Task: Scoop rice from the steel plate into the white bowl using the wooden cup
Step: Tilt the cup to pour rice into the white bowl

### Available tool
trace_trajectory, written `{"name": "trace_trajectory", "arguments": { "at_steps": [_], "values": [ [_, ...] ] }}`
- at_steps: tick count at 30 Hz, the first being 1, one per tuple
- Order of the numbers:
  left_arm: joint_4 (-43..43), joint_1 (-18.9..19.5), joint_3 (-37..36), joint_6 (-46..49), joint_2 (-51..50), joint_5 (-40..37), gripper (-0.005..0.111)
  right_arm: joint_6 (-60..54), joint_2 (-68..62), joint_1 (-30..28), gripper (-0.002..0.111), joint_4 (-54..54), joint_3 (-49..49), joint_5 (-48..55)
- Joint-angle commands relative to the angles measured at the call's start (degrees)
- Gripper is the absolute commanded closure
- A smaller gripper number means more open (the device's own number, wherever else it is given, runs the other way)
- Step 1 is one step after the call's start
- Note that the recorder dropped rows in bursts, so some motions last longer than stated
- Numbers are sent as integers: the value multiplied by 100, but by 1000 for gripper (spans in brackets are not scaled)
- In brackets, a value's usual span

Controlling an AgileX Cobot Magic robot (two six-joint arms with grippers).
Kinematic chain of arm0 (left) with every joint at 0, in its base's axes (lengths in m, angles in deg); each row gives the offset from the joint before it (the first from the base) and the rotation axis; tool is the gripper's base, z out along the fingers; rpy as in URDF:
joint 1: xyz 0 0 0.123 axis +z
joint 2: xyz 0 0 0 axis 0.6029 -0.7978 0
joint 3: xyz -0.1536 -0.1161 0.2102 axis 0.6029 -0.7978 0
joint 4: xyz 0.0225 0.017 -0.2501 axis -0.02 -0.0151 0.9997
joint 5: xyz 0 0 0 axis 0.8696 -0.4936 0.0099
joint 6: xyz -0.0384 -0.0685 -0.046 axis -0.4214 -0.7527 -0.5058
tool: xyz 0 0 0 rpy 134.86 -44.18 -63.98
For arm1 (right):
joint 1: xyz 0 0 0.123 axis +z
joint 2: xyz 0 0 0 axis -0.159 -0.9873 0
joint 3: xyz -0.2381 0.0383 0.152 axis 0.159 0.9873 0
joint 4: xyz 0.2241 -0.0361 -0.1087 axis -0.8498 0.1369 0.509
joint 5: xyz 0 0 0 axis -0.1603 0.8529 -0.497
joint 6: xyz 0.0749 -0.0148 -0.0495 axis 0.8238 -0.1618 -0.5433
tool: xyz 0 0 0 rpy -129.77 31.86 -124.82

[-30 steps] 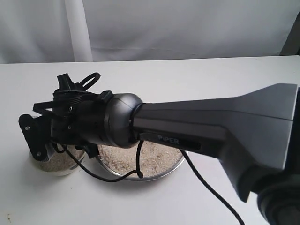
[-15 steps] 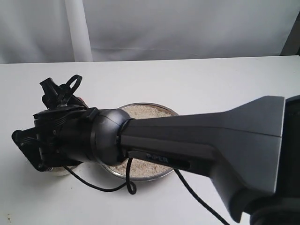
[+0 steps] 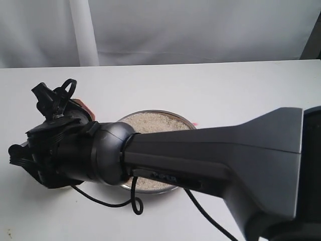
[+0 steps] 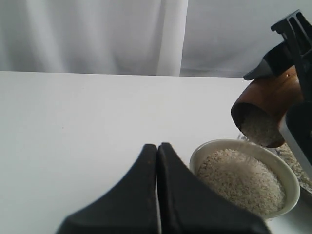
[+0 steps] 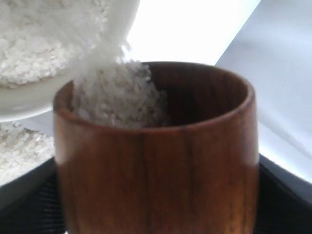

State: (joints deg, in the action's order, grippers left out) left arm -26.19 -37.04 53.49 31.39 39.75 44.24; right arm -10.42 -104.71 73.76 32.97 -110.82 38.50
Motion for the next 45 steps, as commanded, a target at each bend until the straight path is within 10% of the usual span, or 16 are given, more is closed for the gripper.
{"name": "trace_trajectory", "arguments": {
  "at_steps": [1,45],
  "values": [
    [33,-30,34,-14,-2,39,107,-26,70,33,105,377,-10,29],
    [33,-30,34,-14,-2,39,107,219,-236,332,105,1289,-10,642]
  ]
}}
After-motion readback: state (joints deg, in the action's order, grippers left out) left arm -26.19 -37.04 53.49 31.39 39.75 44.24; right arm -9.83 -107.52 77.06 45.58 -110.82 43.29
